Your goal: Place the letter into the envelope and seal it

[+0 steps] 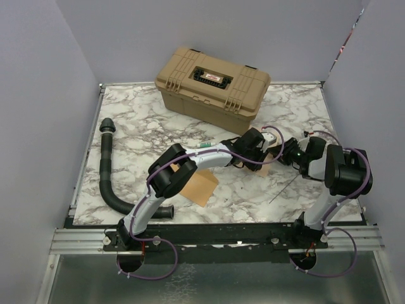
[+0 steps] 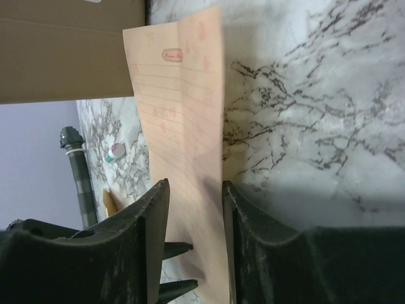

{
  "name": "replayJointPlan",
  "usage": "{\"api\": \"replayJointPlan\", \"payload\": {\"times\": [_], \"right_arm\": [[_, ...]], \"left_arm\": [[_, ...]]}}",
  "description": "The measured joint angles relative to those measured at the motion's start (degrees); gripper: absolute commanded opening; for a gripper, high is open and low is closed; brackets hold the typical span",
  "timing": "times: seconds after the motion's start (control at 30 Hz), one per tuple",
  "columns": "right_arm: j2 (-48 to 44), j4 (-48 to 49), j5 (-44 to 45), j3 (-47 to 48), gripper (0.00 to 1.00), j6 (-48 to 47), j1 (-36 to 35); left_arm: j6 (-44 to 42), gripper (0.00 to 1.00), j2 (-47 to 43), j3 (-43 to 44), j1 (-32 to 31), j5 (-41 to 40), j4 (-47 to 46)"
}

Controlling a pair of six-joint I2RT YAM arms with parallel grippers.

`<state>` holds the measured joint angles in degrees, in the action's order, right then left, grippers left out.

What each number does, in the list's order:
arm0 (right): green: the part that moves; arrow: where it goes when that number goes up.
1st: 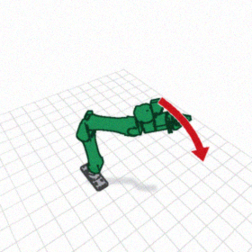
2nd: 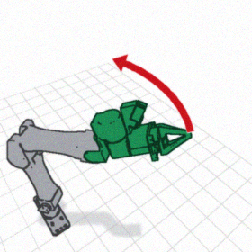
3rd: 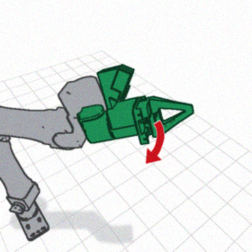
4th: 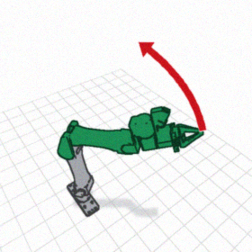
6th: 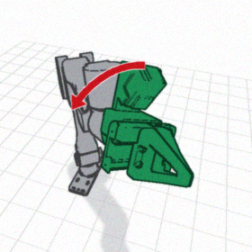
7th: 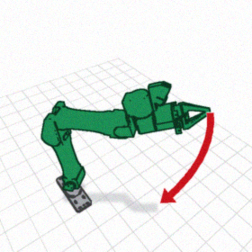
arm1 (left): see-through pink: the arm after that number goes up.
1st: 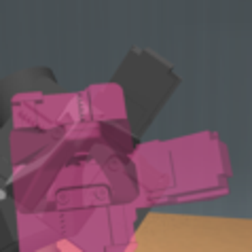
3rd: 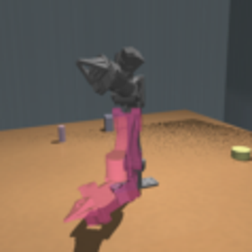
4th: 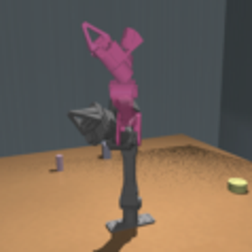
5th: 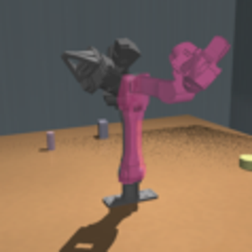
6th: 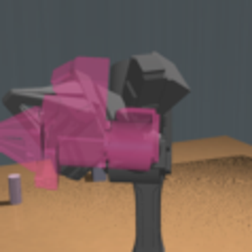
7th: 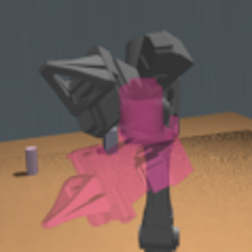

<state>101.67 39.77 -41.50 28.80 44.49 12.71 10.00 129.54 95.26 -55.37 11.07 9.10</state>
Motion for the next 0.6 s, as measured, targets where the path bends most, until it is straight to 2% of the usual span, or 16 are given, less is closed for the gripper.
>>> {"api": "replayJointPlan", "payload": {"times": [0.1, 0.17, 0.27, 0.4, 0.6], "right_arm": [[0.83, 0.02, -0.35, 0.33, 0.02, 0.00, 0.00], [0.74, 0.09, -0.55, 0.33, 0.00, 0.07, 0.00], [-1.07, -0.66, -0.52, 0.13, 0.00, 0.26, 0.00], [-10.01, -6.14, 0.20, 0.09, 0.00, -1.18, 0.00], [-31.61, -21.99, 4.72, 3.43, 0.00, -5.81, 0.00]], "left_arm": [[0.02, 0.34, -0.07, -0.02, 0.22, 0.11, 0.15], [0.07, 0.43, -0.24, 0.00, 0.44, 0.20, 0.68], [0.68, 0.74, -1.01, -0.04, 0.83, 0.57, 2.45], [1.79, 0.98, -4.11, -0.52, 1.25, -0.28, 7.34], [3.48, 0.99, -16.46, -3.96, 4.33, -3.65, 11.76]]}}
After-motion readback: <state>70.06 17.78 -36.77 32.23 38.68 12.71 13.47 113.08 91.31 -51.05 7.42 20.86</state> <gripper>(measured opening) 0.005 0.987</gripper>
